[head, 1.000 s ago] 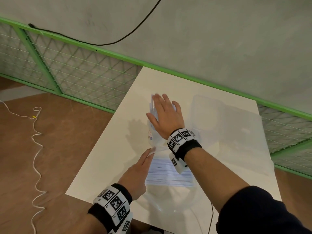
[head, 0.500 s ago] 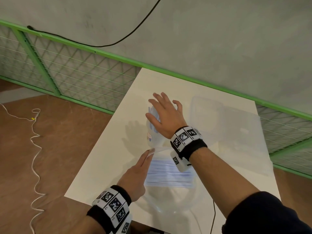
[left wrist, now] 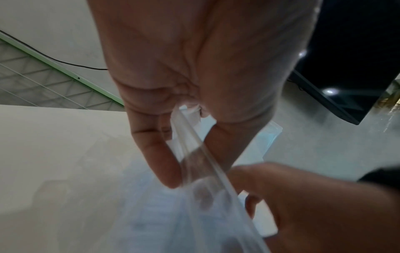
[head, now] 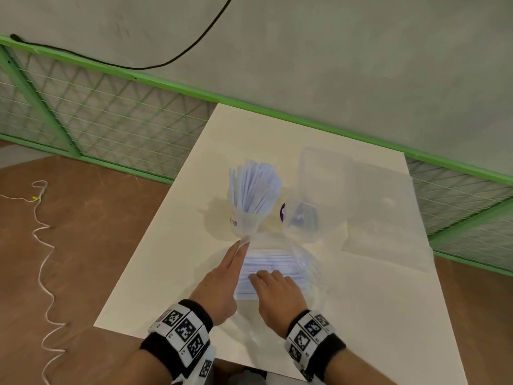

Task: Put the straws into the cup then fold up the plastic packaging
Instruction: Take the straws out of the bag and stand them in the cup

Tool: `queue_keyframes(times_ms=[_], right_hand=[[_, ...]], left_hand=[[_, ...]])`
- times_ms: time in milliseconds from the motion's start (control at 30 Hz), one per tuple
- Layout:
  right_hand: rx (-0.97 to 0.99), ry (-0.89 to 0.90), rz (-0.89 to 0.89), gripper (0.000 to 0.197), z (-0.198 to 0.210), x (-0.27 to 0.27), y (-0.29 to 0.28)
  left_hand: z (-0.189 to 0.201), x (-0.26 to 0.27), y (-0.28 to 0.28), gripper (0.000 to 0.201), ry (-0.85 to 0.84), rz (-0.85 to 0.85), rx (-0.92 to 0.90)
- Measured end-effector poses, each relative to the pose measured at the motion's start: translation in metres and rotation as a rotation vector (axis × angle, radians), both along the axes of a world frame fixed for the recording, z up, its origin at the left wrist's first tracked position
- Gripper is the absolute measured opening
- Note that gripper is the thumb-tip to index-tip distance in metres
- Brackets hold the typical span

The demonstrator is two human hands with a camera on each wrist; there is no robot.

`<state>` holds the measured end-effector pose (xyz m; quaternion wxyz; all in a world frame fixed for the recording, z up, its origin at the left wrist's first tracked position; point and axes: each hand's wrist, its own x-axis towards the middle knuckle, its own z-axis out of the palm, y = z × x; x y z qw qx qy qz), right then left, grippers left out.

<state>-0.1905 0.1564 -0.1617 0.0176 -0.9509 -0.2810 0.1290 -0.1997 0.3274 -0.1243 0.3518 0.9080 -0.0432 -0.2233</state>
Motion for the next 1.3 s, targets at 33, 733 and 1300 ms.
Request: queue_keyframes(times_ms=[33, 733, 1300], right_hand=[[-0.028, -0.007, -0.027, 0.058, -0.009, -0.003, -0.002], [-0.135, -0.043, -0.09, 0.034, -0.027, -0.002, 0.011], [-0.26, 0.078, -0.012, 0.021, -0.014, 0.001, 0.019]], left_hand=[[-0.001, 0.0, -0.001, 0.112, -0.001, 0.003, -0.01], [-0.004, 0.001, 0.006, 0.108, -0.062, 0.015, -0.016], [-0.003, 0.001, 0.009, 0.111, -0.037, 0.012, -0.011]])
